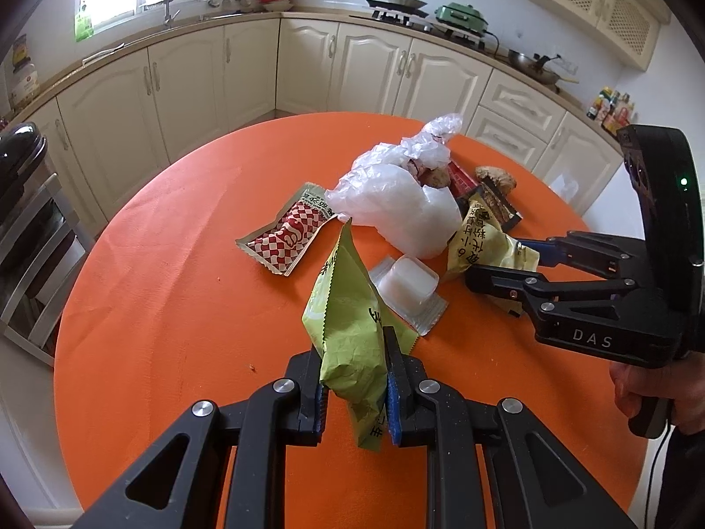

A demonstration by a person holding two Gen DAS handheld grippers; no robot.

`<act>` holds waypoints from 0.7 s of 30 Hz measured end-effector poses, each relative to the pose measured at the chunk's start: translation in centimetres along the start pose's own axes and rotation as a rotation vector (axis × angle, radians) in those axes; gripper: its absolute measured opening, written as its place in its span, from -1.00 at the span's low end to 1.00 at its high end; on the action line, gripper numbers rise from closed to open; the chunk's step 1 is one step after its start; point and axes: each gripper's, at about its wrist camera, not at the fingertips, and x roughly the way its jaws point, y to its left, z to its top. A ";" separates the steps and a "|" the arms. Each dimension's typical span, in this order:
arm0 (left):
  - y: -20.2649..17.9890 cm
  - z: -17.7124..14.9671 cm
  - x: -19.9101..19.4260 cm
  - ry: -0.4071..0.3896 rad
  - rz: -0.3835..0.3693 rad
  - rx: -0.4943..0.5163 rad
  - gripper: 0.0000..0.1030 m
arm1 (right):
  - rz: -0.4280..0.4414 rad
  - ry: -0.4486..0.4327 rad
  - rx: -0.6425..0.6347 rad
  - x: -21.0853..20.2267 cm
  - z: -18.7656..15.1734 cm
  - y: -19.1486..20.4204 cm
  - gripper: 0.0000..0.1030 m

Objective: Collect trash
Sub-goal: 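Grasp the green snack bag with the left tool while the right tool grasps the gold-yellow packet, then carry the green bag and gold-yellow packet with both tools to the blue bin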

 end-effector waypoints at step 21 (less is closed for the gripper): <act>-5.1 1.3 -9.6 -0.193 -0.085 0.103 -0.68 | -0.028 -0.247 0.177 -13.6 -3.9 -0.5 -0.18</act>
